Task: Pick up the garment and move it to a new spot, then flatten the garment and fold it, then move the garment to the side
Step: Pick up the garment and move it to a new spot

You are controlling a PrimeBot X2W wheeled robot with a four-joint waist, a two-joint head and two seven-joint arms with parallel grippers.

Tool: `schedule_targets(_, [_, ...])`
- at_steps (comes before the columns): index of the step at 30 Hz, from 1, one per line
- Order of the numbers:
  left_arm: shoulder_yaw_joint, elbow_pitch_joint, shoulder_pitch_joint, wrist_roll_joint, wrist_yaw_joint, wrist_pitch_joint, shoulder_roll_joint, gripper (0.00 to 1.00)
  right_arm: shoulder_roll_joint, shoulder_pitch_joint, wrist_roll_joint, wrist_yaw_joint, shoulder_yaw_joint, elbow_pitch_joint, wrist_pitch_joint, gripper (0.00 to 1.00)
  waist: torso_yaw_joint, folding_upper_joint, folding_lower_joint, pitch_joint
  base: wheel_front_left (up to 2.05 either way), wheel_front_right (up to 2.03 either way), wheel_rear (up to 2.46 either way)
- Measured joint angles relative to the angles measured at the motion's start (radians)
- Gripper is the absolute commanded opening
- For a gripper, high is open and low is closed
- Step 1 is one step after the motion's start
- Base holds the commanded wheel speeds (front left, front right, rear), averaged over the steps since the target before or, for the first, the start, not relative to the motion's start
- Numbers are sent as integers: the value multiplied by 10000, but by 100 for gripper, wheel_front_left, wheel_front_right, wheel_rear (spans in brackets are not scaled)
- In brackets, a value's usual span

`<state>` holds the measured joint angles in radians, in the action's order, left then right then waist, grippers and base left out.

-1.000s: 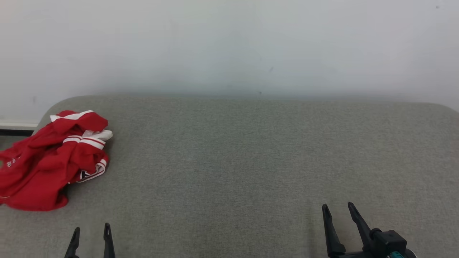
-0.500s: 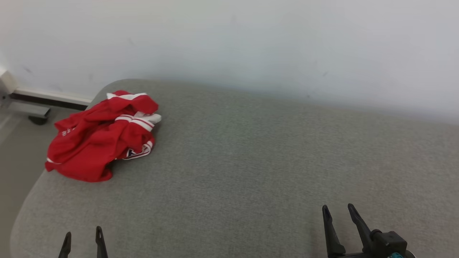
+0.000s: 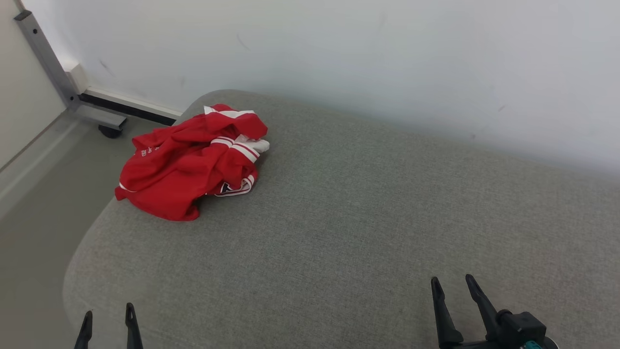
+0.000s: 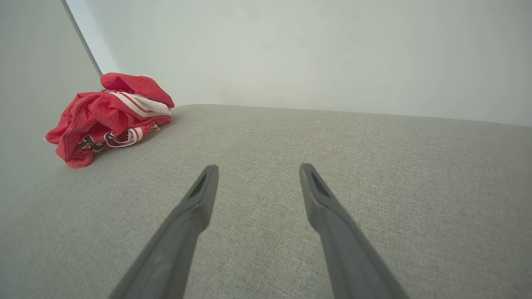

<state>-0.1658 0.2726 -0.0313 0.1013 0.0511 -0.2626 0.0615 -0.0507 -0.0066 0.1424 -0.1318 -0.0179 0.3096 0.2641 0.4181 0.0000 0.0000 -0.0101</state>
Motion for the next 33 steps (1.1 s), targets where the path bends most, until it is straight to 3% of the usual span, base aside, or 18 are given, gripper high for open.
schedule_targets(16, [-65, -8, 7, 182, -4, 0, -4, 100, 2, -52, 35, 0, -125, -86, 0, 100, 202, 0, 0, 13, 0, 0, 0])
schedule_targets(26, [-431, 0, 1136, 663, 159, 2, 90, 100, 2, -511, -341, 0, -59, -313, 0, 100, -475, 0, 0, 378, 0, 0, 0])
schedule_targets(33, [-604, 474, 3071, 1212, 477, 90, 832, 100, 2, -1007, -577, 0, 255, -545, -2, 100, -1342, 1, 0, 970, 0, 0, 0])
